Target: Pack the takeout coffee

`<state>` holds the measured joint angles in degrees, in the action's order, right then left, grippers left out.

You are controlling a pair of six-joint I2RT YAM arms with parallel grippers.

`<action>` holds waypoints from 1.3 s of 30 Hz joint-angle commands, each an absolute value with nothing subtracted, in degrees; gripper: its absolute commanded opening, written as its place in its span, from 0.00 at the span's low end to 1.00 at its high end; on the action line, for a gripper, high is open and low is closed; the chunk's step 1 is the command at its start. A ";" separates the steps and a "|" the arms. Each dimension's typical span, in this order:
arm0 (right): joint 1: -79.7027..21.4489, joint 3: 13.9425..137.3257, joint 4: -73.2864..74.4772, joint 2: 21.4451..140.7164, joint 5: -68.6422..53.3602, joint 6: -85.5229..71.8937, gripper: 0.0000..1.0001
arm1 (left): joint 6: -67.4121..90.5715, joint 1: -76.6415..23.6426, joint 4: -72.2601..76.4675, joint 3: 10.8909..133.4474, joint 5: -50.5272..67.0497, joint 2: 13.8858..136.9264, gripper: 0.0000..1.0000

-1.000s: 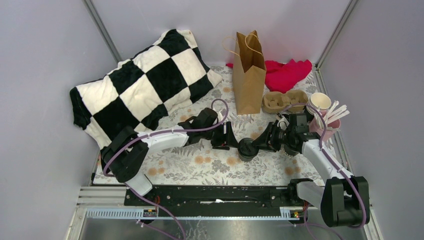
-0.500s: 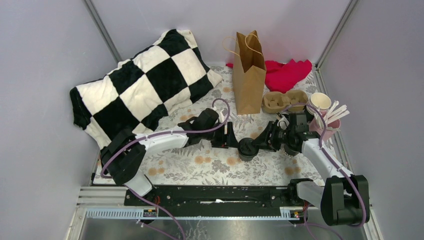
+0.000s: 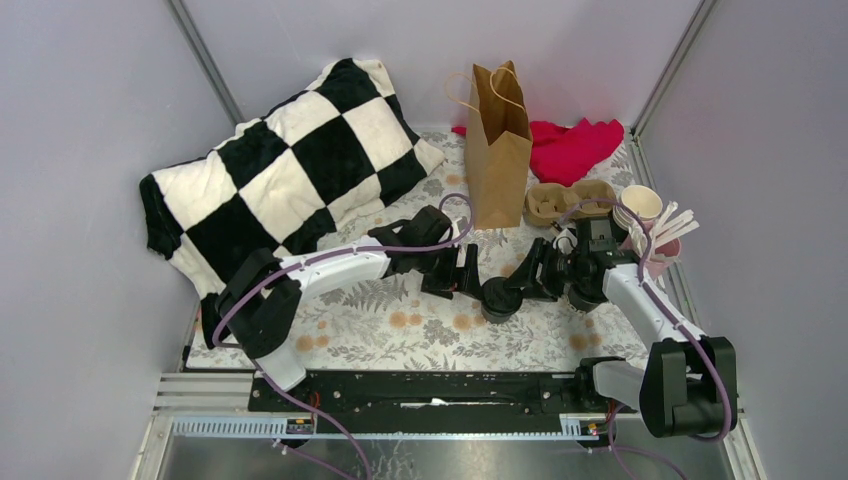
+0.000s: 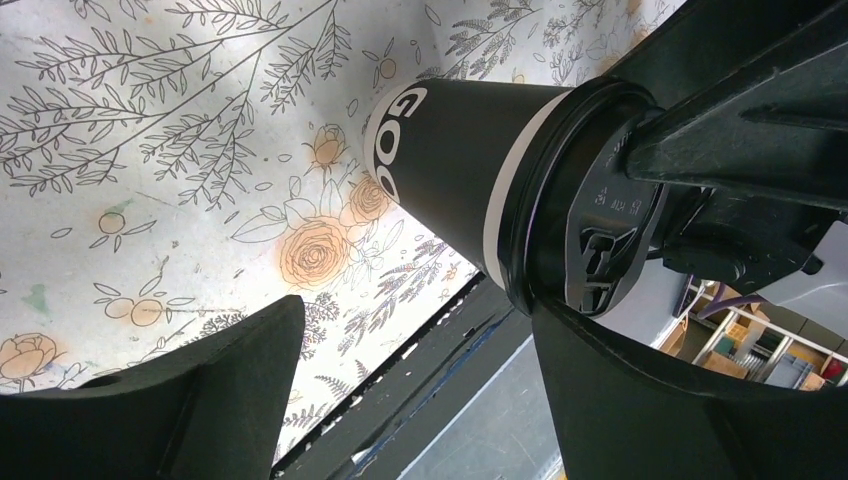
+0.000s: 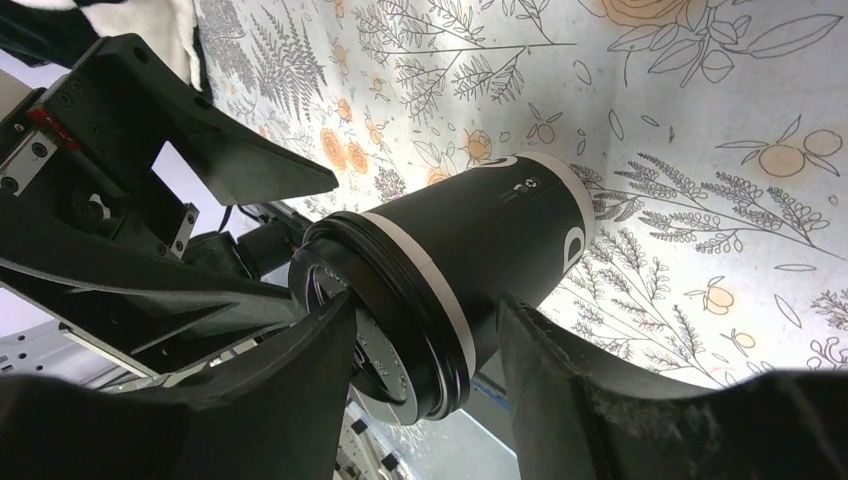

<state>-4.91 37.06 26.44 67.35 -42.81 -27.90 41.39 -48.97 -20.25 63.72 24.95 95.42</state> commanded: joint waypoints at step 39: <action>-41.40 79.83 69.28 85.38 1.04 -22.42 1.00 | 34.21 -41.86 -43.81 86.57 16.67 78.76 0.99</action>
